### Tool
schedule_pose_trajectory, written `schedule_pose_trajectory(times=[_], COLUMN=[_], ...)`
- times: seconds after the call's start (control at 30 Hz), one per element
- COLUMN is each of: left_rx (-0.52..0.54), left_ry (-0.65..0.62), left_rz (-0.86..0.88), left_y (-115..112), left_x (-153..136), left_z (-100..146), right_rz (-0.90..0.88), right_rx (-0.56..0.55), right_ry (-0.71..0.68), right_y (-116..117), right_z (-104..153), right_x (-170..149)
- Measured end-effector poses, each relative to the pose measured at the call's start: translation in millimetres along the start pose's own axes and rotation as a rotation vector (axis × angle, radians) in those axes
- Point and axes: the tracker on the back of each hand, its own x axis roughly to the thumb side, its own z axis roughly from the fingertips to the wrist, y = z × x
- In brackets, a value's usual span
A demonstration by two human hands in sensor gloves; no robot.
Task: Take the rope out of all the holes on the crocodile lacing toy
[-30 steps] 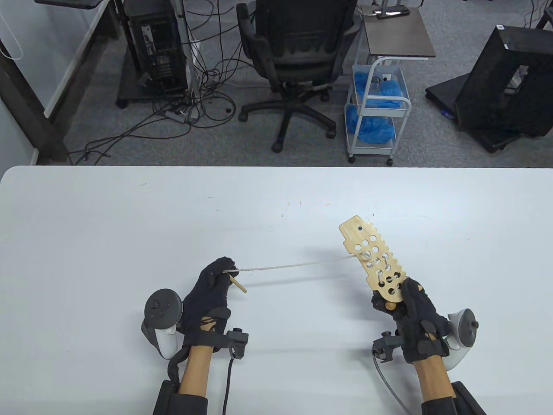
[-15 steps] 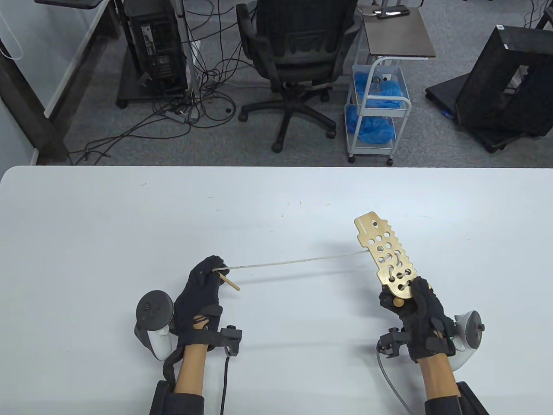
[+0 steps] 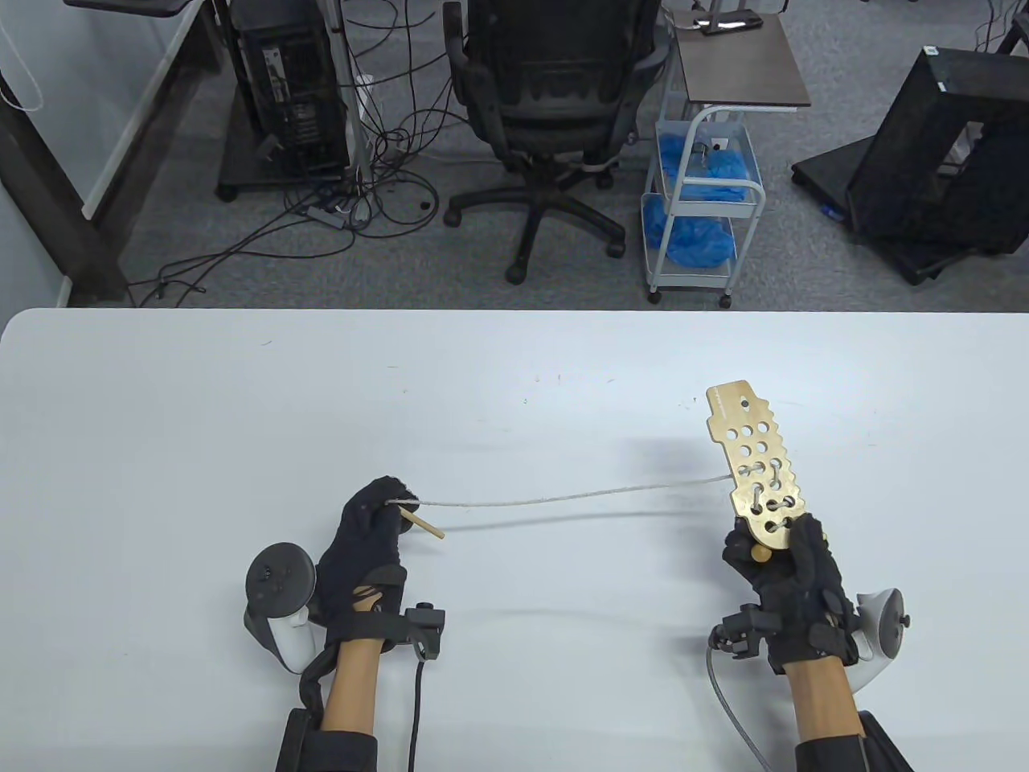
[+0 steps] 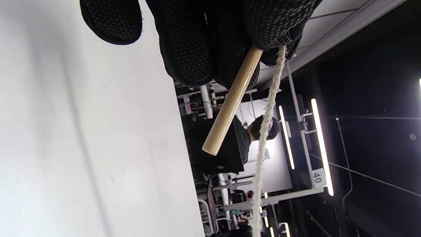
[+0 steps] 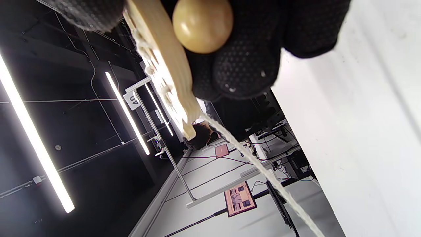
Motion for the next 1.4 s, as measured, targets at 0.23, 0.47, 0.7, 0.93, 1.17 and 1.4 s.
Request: schedule_pose_trajectory(times=[0.23,0.47,0.7,0.93,1.17,1.4], left_rx=[0.013,0.013,0.023,0.028,-0.004,-0.194], left_ry=[0.002,-0.003,0.005,0.011,-0.018,-0.112], left_rz=[-0.012,-0.025,-0.023,-0.020,-0.027,0.001], left_y=[0.5,-1.0,0.1,1.0,-7.7,-44.2], left_x=[0.6,1.8,1.2,0.5,4.5,20.0], left_z=[0.9,1.1,1.6,1.7,2.6,10.9], right_rz=[-0.005,0.039,0.037,0.032,0.064,0.109], right_rx=[-0.006,0.014,-0.019,-0.023,0.051,0.252], right_ry=[-0.005,-0.011,-0.013,-0.015,-0.038,-0.039], right_y=[-1.4,1.6,0.0,-0.5,10.8,42.3], right_z=[0.0,0.3,1.6,1.9,3.3,11.2], right_x=[0.5,0.0,0.8,1.4,2.2,-6.4])
